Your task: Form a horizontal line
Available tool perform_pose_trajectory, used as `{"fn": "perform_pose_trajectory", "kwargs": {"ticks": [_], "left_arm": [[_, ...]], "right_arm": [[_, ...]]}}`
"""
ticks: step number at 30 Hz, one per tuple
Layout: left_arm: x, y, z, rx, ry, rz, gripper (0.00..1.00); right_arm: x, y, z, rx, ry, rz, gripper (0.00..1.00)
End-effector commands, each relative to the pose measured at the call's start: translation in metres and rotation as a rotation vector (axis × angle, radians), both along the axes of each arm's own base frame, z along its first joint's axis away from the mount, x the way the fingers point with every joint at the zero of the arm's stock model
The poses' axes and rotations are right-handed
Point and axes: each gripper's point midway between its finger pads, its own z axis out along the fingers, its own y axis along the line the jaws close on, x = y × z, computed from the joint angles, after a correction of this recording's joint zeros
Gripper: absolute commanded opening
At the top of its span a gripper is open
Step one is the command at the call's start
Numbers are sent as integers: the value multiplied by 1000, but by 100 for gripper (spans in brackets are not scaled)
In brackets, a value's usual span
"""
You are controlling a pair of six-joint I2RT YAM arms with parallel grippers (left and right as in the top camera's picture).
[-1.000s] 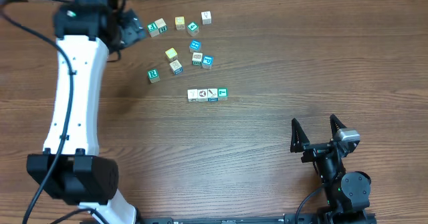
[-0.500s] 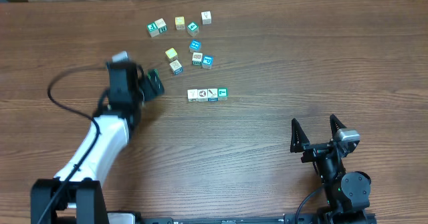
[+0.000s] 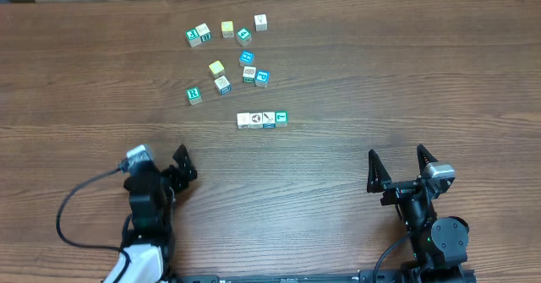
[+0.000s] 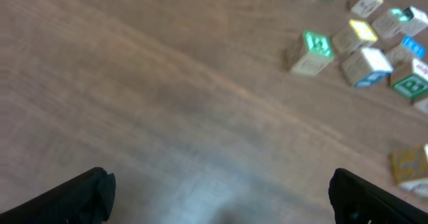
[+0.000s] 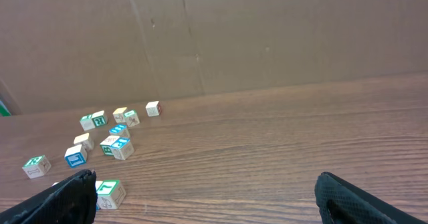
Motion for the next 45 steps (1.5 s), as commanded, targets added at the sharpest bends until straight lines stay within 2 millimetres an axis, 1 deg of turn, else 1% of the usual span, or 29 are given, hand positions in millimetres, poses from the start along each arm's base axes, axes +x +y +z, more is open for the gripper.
{"fn": "perform_pose_trajectory", "kwargs": {"ticks": [1,11,16,19,21,23,27,30,33,38,45], "left_arm": [[-11,4,0,26,-20,3,100],[-27,3,-1,46,24,-10,100],[-36,2,7,92,19,-40,100],[-40,-3,10,123,16,-79,100],[-41,-12,18,157,-15,-133,100],[-38,-19,33,188,-81,-172,100],[-34,-28,70,234,-244,-224,100],[-35,-32,89,258,-324,-242,100],[-36,-32,99,261,-371,-237,100],[-38,-39,115,293,-441,-266,100],[-39,-44,115,292,-444,-286,100]], "right_arm": [[0,-2,-2,-4,-4,-7,100],[0,-2,-2,-4,-4,-7,100],[0,-2,-2,-4,-4,-7,100],[0,-2,-2,-4,-4,-7,100],[0,-2,-2,-4,-4,-7,100],[0,-2,-2,-4,-4,-7,100],[0,-2,-2,-4,-4,-7,100],[0,-2,-2,-4,-4,-7,100],[0,-2,-2,-4,-4,-7,100],[0,-2,-2,-4,-4,-7,100],[0,-2,-2,-4,-4,-7,100]]}}
